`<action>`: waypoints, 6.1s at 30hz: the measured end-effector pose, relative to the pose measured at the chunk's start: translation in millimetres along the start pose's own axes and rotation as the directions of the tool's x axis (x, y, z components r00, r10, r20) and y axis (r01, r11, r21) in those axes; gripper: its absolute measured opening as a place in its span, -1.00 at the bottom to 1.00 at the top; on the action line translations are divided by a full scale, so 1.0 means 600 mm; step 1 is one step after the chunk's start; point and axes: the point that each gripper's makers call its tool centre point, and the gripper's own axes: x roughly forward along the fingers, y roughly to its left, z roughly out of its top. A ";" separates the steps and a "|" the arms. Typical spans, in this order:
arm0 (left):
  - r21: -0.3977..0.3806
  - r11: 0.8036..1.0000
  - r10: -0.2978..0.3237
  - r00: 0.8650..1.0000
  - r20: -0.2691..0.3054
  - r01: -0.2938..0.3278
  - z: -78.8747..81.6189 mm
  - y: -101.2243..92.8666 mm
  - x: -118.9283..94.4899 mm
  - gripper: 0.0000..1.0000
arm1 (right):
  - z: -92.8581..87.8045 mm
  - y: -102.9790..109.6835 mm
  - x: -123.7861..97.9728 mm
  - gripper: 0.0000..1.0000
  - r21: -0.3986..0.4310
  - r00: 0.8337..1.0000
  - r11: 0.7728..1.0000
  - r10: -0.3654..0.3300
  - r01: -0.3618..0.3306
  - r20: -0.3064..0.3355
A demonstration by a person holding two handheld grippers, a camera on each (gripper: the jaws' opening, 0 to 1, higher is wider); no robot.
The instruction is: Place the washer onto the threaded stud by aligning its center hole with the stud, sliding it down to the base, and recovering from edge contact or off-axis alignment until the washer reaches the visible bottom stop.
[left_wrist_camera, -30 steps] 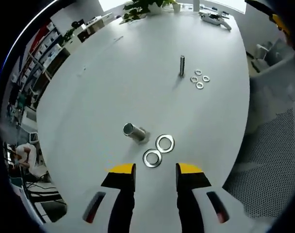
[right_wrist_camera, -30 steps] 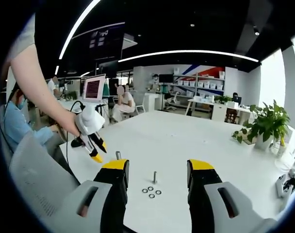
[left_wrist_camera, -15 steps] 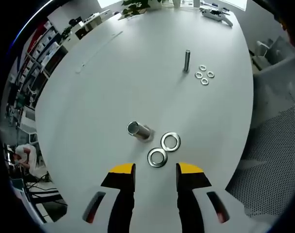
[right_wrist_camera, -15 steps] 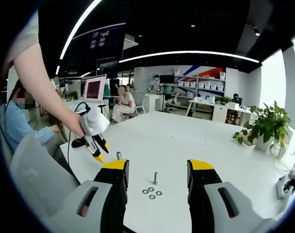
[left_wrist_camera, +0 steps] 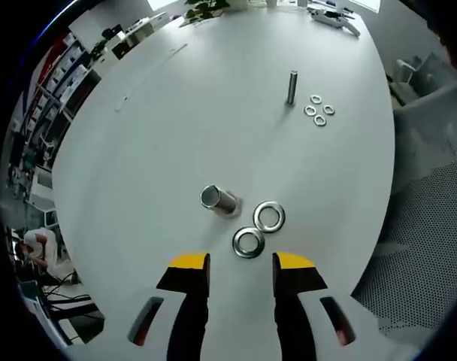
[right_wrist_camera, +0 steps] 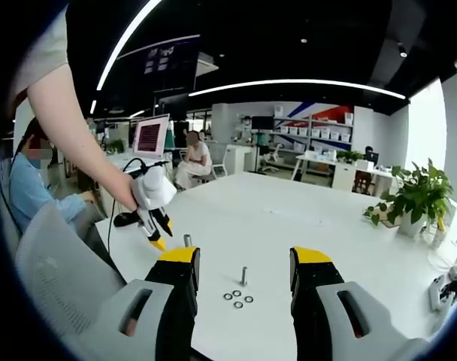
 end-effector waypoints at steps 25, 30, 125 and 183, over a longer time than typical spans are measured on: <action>0.018 1.000 -0.024 0.999 -0.032 0.025 0.008 0.002 0.014 -0.38 | -0.004 -0.008 -0.001 0.00 0.000 1.000 1.000 -0.020 0.020 -0.010; 0.018 0.999 -0.034 0.998 -0.049 0.035 0.005 -0.001 0.018 -0.38 | -0.004 -0.008 0.000 0.00 -0.002 1.000 1.000 -0.018 0.018 -0.012; -0.042 0.991 -0.136 0.980 -0.145 0.131 -0.003 -0.042 0.056 -0.45 | -0.012 -0.019 -0.001 -0.02 -0.002 0.998 0.999 -0.049 0.049 -0.032; -0.049 0.994 -0.099 0.985 -0.141 0.093 -0.014 -0.028 0.054 -0.62 | -0.012 -0.016 0.000 -0.03 -0.007 0.999 0.999 -0.042 0.042 -0.032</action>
